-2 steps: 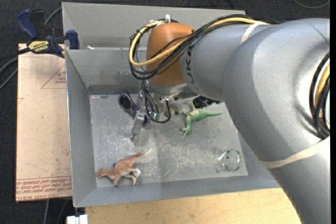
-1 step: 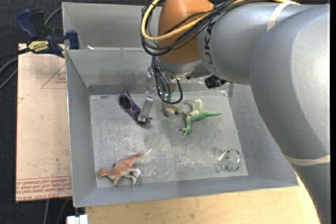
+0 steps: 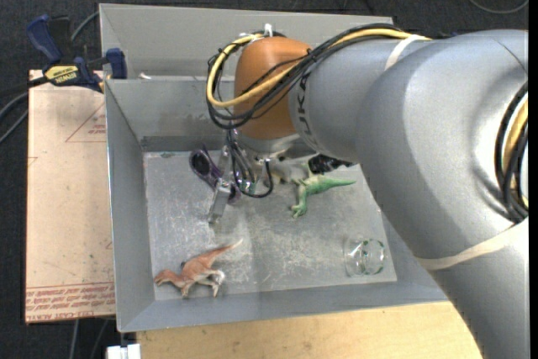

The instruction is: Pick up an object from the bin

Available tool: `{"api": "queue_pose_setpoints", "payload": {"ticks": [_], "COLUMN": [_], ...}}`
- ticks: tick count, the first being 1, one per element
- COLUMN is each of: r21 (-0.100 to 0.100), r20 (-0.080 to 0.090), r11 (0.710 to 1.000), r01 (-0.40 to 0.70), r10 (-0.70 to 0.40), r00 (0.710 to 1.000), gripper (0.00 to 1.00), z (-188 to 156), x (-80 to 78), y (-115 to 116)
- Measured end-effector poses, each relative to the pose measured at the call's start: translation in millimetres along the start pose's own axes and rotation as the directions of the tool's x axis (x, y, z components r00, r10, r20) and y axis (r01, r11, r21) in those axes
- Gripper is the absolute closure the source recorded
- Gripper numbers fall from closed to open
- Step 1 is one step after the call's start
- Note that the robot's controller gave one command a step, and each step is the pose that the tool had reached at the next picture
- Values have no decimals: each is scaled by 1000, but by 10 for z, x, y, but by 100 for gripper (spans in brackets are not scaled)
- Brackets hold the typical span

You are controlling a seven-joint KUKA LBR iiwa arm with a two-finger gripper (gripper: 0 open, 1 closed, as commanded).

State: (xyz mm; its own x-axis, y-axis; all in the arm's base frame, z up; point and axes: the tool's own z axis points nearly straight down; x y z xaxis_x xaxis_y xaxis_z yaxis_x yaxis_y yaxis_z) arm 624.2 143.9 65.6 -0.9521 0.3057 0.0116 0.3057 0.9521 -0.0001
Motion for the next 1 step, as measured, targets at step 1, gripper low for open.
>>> {"api": "queue_pose_setpoints", "payload": {"ticks": [1], "r21": [-7], "r20": [14], "r11": [999], "r01": [-32], "r10": [32], "r00": [999], "gripper": [0], "z": [-31], "x": [-8], "y": [-23]}}
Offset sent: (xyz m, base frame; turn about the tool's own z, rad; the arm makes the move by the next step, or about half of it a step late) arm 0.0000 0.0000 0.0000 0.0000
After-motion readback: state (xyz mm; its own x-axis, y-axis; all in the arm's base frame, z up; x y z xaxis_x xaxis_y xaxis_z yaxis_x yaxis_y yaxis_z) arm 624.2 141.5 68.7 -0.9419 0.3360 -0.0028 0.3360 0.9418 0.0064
